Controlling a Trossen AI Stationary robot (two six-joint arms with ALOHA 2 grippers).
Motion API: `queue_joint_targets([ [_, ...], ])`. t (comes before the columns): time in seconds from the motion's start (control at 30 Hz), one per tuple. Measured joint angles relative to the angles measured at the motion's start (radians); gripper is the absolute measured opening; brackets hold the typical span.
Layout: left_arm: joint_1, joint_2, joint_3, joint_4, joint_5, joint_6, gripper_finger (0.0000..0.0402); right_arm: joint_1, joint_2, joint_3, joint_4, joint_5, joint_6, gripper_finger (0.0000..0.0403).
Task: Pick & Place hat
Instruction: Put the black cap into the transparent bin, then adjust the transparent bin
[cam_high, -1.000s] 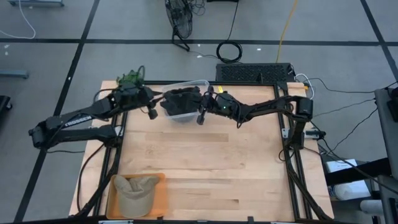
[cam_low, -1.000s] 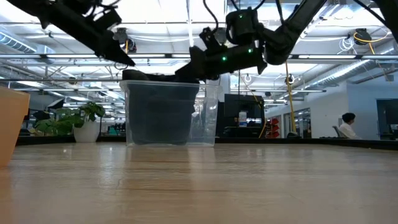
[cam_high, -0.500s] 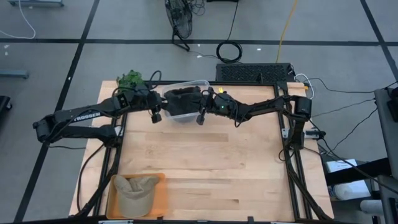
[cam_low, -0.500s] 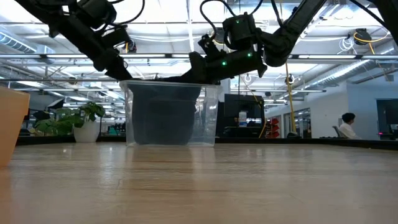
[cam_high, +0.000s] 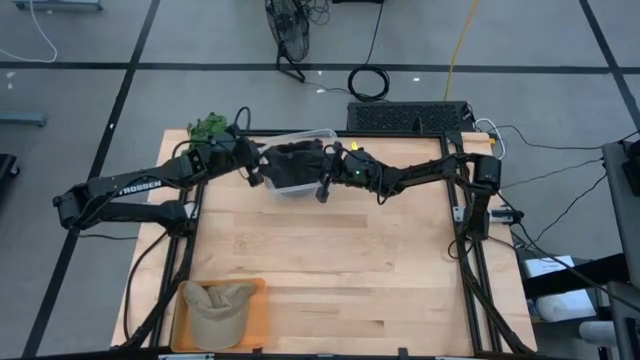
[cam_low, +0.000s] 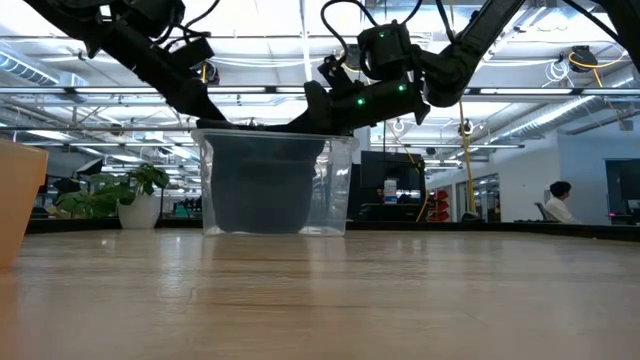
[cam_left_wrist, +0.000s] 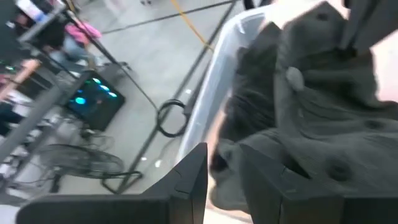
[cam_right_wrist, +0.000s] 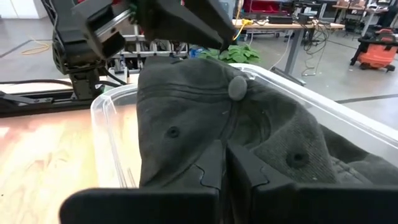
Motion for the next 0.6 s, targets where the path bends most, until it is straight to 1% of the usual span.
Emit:
queue_joint_targets([
  [0.13, 0.000, -0.003, 0.000, 0.010, -0.058, 0.034, 0.0097, 0.000, 0.000, 0.000, 0.000, 0.000, -0.022, 0.0000],
  [0.2, 0.000, -0.018, 0.000, 0.009, -0.114, 0.085, 0.0097, 0.001, -0.004, 0.000, -0.002, 0.000, -0.035, 0.0000],
  [0.27, -0.008, -0.045, 0.004, -0.009, -0.211, 0.131, 0.0097, 0.002, -0.014, -0.001, -0.005, 0.001, -0.043, 0.0000],
  [0.37, -0.033, -0.119, 0.015, -0.015, -0.404, 0.131, 0.0097, 0.007, -0.030, -0.002, -0.010, 0.004, -0.047, 0.0000],
  [0.43, -0.053, -0.185, 0.018, -0.018, -0.482, 0.114, 0.0097, 0.014, -0.042, -0.004, -0.018, 0.008, -0.057, 0.0000],
  [0.5, -0.071, -0.252, 0.018, -0.021, -0.496, 0.090, 0.0097, 0.024, -0.046, -0.004, -0.010, 0.008, -0.069, 0.0000],
  [0.6, -0.099, -0.344, 0.019, -0.023, -0.452, 0.026, 0.0097, 0.042, -0.047, -0.004, 0.013, 0.004, -0.079, 0.0000],
])
